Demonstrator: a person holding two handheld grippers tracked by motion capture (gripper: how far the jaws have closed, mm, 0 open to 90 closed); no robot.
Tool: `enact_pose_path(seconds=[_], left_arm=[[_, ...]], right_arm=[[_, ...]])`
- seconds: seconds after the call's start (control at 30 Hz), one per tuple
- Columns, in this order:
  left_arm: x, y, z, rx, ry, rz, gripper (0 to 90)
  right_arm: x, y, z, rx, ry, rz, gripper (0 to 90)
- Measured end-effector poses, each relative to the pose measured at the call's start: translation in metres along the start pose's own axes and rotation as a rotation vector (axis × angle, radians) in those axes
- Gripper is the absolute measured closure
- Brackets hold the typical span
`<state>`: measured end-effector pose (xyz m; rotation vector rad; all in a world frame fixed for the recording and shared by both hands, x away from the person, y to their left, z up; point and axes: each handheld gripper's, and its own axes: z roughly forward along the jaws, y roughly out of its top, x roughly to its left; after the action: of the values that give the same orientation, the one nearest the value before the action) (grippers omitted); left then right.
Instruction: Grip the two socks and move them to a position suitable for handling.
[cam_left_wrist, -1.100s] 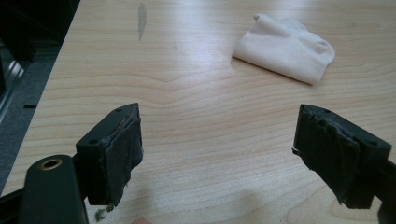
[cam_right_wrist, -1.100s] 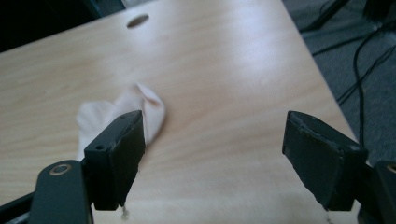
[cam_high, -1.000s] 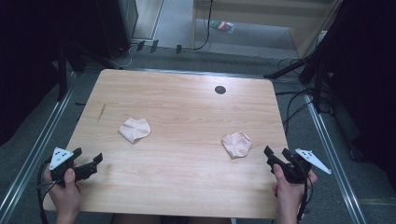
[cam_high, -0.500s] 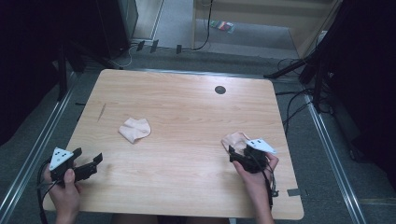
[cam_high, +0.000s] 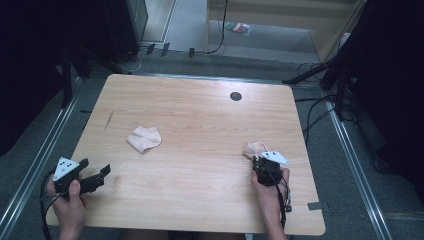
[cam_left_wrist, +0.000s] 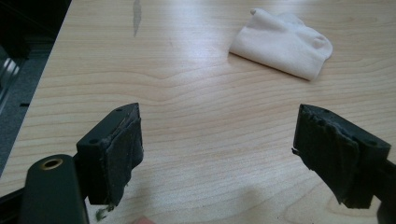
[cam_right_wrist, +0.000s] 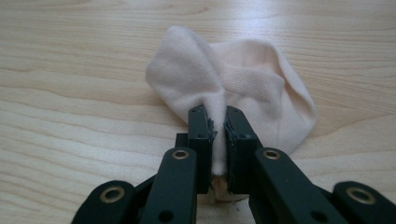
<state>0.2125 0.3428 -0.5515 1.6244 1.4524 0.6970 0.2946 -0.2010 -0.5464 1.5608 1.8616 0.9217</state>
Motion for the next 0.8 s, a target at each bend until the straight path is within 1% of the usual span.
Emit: enact_pose_path(seconds=[0.03, 0.07, 0.1, 0.13, 0.2, 0.23, 0.27, 0.3, 0.33, 0.37, 0.43, 0.47, 0.5, 0.53, 0.57, 0.6, 0.63, 0.67, 0.7, 0.73, 0.77, 0.8], left_arm=[[0.0, 0.0, 0.0, 0.0, 0.0, 0.0, 16.0], [0.001, 0.0, -0.001, -0.013, 0.0, -0.007, 16.0], [0.001, 0.0, -0.001, -0.013, 0.0, -0.007, 16.0], [0.002, 0.0, -0.002, -0.016, -0.011, -0.013, 15.9], [0.001, 0.001, -0.004, -0.024, -0.002, -0.01, 15.9], [0.001, 0.001, -0.004, -0.024, -0.002, -0.01, 15.8], [-0.001, 0.004, -0.006, -0.036, 0.008, -0.013, 15.8], [-0.003, 0.006, -0.007, -0.045, -0.005, -0.023, 15.7], [-0.008, 0.01, -0.01, -0.066, -0.034, -0.03, 15.3], [-0.008, 0.01, -0.01, -0.066, -0.034, -0.03, 14.9], [-0.02, 0.016, -0.012, -0.081, -0.05, -0.001, 14.8], [-0.031, 0.019, -0.014, -0.088, -0.071, 0.019, 14.8], [-0.031, 0.019, -0.014, -0.088, -0.071, 0.019, 14.8], [-0.044, 0.021, -0.013, -0.098, -0.116, 0.013, 14.8], [-0.044, 0.021, -0.013, -0.098, -0.116, 0.013, 14.3], [-0.056, 0.021, -0.012, -0.094, -0.158, 0.017, 14.3], [-0.062, 0.021, -0.011, -0.091, -0.174, 0.028, 14.0], [-0.078, 0.021, -0.008, -0.077, -0.2, 0.063, 14.0], [-0.078, 0.021, -0.008, -0.077, -0.2, 0.063, 14.0], [-0.094, 0.019, -0.005, -0.066, -0.239, 0.094, 14.0], [-0.094, 0.019, -0.005, -0.066, -0.239, 0.094, 14.0], [-0.107, 0.018, -0.003, -0.06, -0.277, 0.099, 14.0]], right_arm=[[0.0, 0.0, 0.0, 0.0, 0.0, 0.0, 84.3], [-0.001, 0.002, -0.006, -0.018, 0.004, 0.013, 84.6], [-0.001, 0.002, -0.006, -0.018, 0.004, 0.013, 84.6], [0.002, 0.007, -0.018, -0.054, 0.006, 0.017, 84.6], [0.01, 0.014, -0.032, -0.09, 0.023, 0.012, 84.6], [0.01, 0.014, -0.032, -0.09, 0.023, 0.012, 84.6], [0.015, 0.017, -0.039, -0.109, 0.037, 0.006, 84.6], [0.029, 0.022, -0.053, -0.136, 0.056, -0.013, 84.6], [0.034, 0.023, -0.057, -0.146, 0.061, -0.021, 84.6], [0.034, 0.023, -0.057, -0.146, 0.061, -0.021, 84.6], [0.047, 0.025, -0.067, -0.161, 0.085, -0.028, 84.6], [0.058, 0.025, -0.073, -0.172, 0.105, -0.031, 84.5], [0.064, 0.025, -0.075, -0.178, 0.111, -0.035, 84.5], [0.071, 0.023, -0.077, -0.181, 0.123, -0.031, 84.5], [0.071, 0.023, -0.077, -0.181, 0.123, -0.031, 84.5], [0.078, 0.022, -0.078, -0.181, 0.136, -0.033, 84.5], [0.09, 0.019, -0.079, -0.178, 0.151, -0.036, 84.5], [0.101, 0.015, -0.079, -0.17, 0.172, -0.048, 84.5], [0.101, 0.015, -0.079, -0.17, 0.172, -0.048, 84.5], [0.118, 0.01, -0.079, -0.16, 0.204, -0.07, 84.5], [0.118, 0.01, -0.079, -0.16, 0.204, -0.07, 84.5], [0.137, 0.003, -0.079, -0.156, 0.221, -0.103, 84.5]])
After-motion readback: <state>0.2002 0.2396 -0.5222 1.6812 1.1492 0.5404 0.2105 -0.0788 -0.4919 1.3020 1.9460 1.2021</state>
